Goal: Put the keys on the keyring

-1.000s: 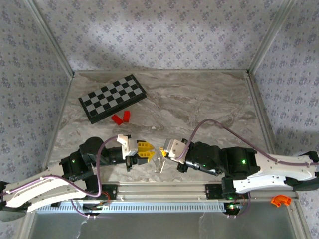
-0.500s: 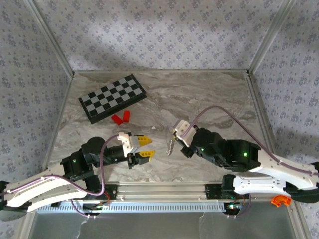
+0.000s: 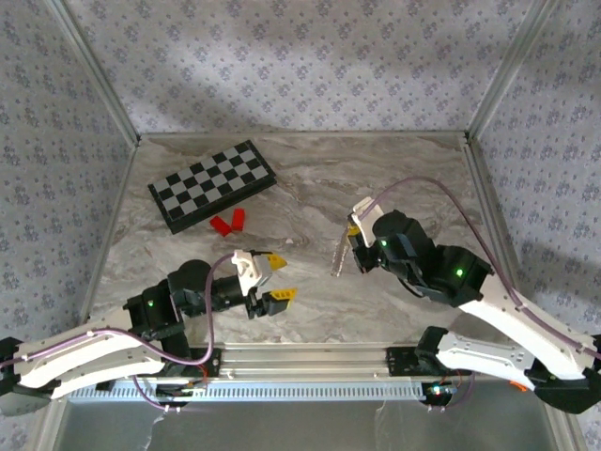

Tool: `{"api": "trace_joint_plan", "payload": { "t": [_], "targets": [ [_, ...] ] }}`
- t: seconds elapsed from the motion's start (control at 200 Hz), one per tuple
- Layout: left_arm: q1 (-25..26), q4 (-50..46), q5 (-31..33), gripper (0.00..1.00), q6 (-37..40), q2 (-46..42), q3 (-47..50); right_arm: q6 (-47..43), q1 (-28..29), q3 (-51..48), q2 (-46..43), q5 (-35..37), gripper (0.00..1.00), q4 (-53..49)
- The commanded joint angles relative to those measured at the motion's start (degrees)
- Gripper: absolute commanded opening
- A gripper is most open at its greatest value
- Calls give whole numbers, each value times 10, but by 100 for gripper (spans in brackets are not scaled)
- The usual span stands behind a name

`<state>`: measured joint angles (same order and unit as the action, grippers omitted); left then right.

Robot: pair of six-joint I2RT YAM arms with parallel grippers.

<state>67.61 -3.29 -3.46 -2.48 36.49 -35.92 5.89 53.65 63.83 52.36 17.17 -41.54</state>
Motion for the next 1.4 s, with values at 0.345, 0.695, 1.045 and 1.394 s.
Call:
{"api": "trace_joint_plan", "payload": {
  "t": [0.345,0.695,1.045,1.394],
  "targets": [
    [-2,7,25,99,-20,3,8,12,-117,-14,39,-118,0,57],
    [-2,-25,118,100,-29,15,1,4,-176,-9,89,-178,0,96],
    [-13,-72,205,100,-55,24,5,-2,-205,18,172,-214,0,130],
    [-33,-70,191,100,-76,30,20,-9,-233,40,271,-249,0,189]
  ]
}}
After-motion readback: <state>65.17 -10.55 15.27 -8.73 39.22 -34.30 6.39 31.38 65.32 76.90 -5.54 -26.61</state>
